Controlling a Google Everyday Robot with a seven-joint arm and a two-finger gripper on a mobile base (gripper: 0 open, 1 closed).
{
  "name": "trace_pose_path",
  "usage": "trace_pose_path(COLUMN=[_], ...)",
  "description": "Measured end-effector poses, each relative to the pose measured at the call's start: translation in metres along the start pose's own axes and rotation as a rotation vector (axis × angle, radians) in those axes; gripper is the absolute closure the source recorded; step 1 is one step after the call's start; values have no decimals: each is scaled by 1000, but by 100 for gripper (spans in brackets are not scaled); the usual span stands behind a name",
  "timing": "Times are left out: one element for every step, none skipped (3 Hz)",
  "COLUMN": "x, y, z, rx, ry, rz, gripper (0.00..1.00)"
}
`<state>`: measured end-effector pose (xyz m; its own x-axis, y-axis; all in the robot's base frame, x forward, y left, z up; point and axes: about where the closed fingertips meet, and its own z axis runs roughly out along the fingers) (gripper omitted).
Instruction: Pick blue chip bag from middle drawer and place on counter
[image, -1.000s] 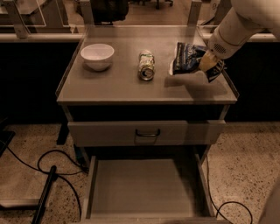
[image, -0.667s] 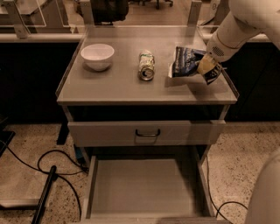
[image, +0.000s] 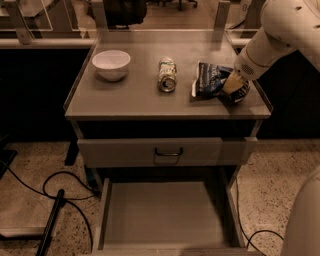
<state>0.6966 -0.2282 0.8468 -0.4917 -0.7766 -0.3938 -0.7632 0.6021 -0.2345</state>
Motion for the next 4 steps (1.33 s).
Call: trace_pose_path(x=[0,0,0,0], y=[0,0,0,0], z=[2,2,2,2], rx=[0,0,0,0], ry=[-4,-4,-4,-4], rz=[-2,-2,-2,-2], gripper=[81,58,36,11])
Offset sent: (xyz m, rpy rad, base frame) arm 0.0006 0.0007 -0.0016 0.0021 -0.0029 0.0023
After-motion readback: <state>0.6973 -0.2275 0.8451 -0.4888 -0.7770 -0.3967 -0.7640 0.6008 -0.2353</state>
